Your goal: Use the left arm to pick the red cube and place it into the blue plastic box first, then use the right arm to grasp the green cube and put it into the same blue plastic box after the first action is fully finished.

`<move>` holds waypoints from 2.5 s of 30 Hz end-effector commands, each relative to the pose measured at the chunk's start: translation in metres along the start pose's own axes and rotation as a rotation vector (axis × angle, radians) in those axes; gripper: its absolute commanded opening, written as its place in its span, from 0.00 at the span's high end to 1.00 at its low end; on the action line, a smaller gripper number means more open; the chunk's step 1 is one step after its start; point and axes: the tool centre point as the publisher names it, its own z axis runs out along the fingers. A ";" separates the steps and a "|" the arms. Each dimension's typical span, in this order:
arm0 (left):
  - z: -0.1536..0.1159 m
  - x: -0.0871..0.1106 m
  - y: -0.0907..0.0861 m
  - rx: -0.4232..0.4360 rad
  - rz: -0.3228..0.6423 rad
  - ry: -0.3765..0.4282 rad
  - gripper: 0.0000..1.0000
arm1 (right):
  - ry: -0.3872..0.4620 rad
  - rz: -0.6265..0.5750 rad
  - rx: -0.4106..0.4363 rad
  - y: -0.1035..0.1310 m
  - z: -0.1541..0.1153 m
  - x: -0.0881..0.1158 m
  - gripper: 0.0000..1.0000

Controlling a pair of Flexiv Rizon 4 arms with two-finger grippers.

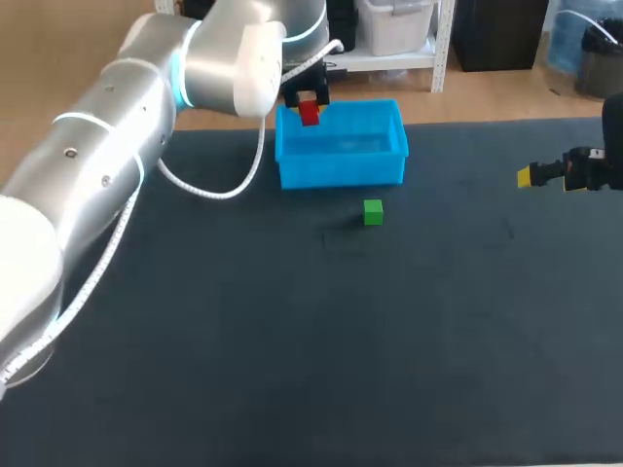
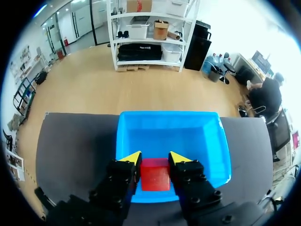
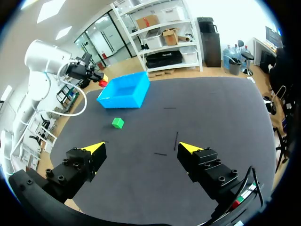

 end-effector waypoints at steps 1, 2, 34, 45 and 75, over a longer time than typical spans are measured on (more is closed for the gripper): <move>0.011 -0.017 -0.005 -0.016 0.000 0.083 1.00 | 0.000 0.000 0.001 0.000 0.000 0.000 0.00; 0.012 -0.016 -0.005 -0.018 0.001 0.084 1.00 | 0.000 0.000 0.001 0.000 0.000 0.000 0.00; -0.057 0.022 0.025 0.026 0.073 0.101 0.00 | 0.000 0.000 0.001 0.000 0.000 0.000 0.00; -0.116 0.079 0.089 0.184 0.104 -0.057 0.00 | 0.000 0.000 0.001 0.000 0.000 0.000 0.00; -0.180 0.222 0.187 0.381 0.031 -0.448 0.00 | 0.000 0.000 0.001 0.000 0.000 0.000 0.00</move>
